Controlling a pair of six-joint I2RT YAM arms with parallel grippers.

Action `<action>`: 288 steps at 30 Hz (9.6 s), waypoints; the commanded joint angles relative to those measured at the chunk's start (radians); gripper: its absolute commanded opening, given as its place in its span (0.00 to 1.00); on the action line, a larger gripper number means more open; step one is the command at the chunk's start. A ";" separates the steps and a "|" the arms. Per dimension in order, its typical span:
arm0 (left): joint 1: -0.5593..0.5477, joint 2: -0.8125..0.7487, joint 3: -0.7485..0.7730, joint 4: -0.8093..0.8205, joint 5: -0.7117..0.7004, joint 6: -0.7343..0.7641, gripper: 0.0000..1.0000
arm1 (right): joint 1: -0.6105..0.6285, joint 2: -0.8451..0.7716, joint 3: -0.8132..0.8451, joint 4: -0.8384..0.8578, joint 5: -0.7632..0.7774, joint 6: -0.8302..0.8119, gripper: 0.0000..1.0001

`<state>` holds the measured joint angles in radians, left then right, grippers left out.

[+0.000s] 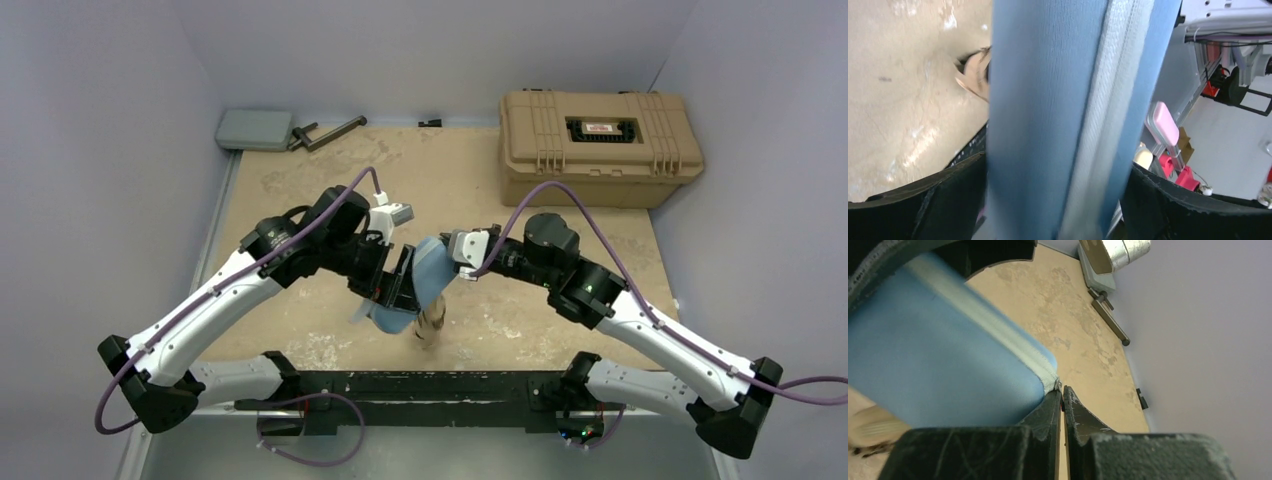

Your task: Open the umbrella

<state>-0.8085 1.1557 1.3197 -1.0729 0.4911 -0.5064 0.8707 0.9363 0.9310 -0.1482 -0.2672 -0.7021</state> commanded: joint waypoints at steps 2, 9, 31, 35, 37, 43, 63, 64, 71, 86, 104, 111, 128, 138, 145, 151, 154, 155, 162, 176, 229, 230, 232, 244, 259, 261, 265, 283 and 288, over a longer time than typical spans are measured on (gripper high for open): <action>0.019 -0.016 -0.025 0.262 0.012 -0.015 0.92 | -0.002 0.010 0.021 0.111 0.052 0.075 0.00; 0.036 0.021 0.017 0.279 -0.098 -0.010 0.92 | -0.002 0.085 0.055 0.092 0.116 0.117 0.00; 0.095 -0.268 0.181 -0.037 -0.735 -0.249 1.00 | -0.235 0.371 0.188 -0.084 -0.173 1.108 0.00; 0.094 -0.305 0.172 -0.079 -0.746 -0.317 0.99 | -0.284 0.432 0.143 0.147 -0.376 1.434 0.00; 0.094 -0.339 0.155 -0.078 -0.741 -0.339 0.99 | -0.299 0.473 0.138 0.262 -0.454 1.573 0.00; 0.095 -0.420 0.109 -0.111 -0.744 -0.379 0.98 | -0.302 0.613 0.233 0.511 -0.537 1.766 0.00; 0.095 -0.416 0.196 -0.204 -0.743 -0.262 1.00 | -0.291 1.175 0.393 1.261 -0.467 2.491 0.98; 0.095 -0.407 0.201 -0.202 -0.742 -0.256 1.00 | -0.291 1.148 0.387 1.215 -0.481 2.450 0.99; 0.095 -0.331 0.241 -0.182 -0.721 -0.195 1.00 | -0.292 0.932 0.281 0.841 -0.601 2.160 0.99; 0.101 -0.213 0.321 -0.142 -0.683 -0.170 1.00 | -0.278 0.463 0.274 -0.537 -0.121 1.048 0.94; 0.110 -0.192 0.272 -0.057 -0.681 -0.292 0.99 | -0.045 0.195 -0.202 -0.510 -0.115 1.241 0.91; 0.113 -0.182 0.255 -0.078 -0.655 -0.224 1.00 | 0.071 0.351 -0.238 -0.398 -0.198 1.259 0.90; 0.151 -0.236 0.219 -0.059 -0.550 -0.157 1.00 | 0.114 0.536 -0.072 -0.368 -0.151 1.248 0.25; 0.153 -0.294 0.123 -0.001 -0.497 -0.155 1.00 | 0.030 0.719 0.282 -0.336 -0.151 1.332 0.25; 0.153 -0.279 0.068 0.051 -0.429 -0.213 1.00 | -0.050 0.901 0.422 -0.361 -0.254 1.356 0.73; 0.153 -0.196 0.139 -0.001 -0.459 -0.224 0.99 | -0.075 0.920 0.565 -0.581 -0.239 1.142 0.99; 0.153 -0.169 0.179 -0.044 -0.471 -0.253 0.99 | -0.111 0.818 0.502 -0.562 -0.209 1.091 0.99; 0.153 -0.171 0.185 -0.054 -0.474 -0.264 0.99 | -0.121 0.778 0.463 -0.534 -0.205 1.080 0.99; 0.153 -0.197 0.109 -0.044 -0.458 -0.313 0.99 | -0.138 0.541 0.201 -0.410 -0.221 0.982 0.99; 0.155 -0.232 -0.167 0.162 -0.411 -0.261 0.94 | -0.142 0.496 -0.018 -0.150 -0.341 1.113 0.88; 0.170 -0.564 -0.291 0.513 -0.655 -0.447 0.98 | -0.149 0.644 0.529 -0.125 -0.386 1.356 0.00; 0.169 -0.574 -0.296 0.533 -0.665 -0.454 0.97 | -0.149 0.635 0.541 -0.098 -0.390 1.395 0.00; 0.169 -0.585 -0.306 0.575 -0.672 -0.457 0.95 | -0.149 0.621 0.573 -0.068 -0.392 1.455 0.00; 0.169 -0.494 -0.300 0.789 -0.664 -0.455 0.87 | -0.150 0.603 0.701 0.056 -0.463 1.651 0.00; 0.170 -0.456 -0.284 0.946 -0.574 -0.402 0.79 | -0.152 0.588 0.664 0.403 -0.679 1.845 0.00; 0.170 -0.458 -0.282 0.969 -0.564 -0.400 0.77 | -0.151 0.591 0.676 0.413 -0.700 1.849 0.00; 0.170 -0.452 -0.264 0.973 -0.565 -0.392 0.71 | -0.151 0.593 0.684 0.448 -0.733 1.872 0.00; 0.170 -0.346 -0.177 0.985 -0.496 -0.397 0.18 | -0.140 0.560 0.661 0.454 -0.799 1.858 0.00; 0.169 -0.363 -0.163 0.920 -0.499 -0.390 0.00 | -0.149 0.562 0.701 0.266 -0.793 1.743 0.52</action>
<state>-0.6426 0.7971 1.1213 -0.1230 -0.0223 -0.9169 0.7132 1.5700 1.5772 0.1970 -1.0225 1.1378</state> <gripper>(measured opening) 0.282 0.247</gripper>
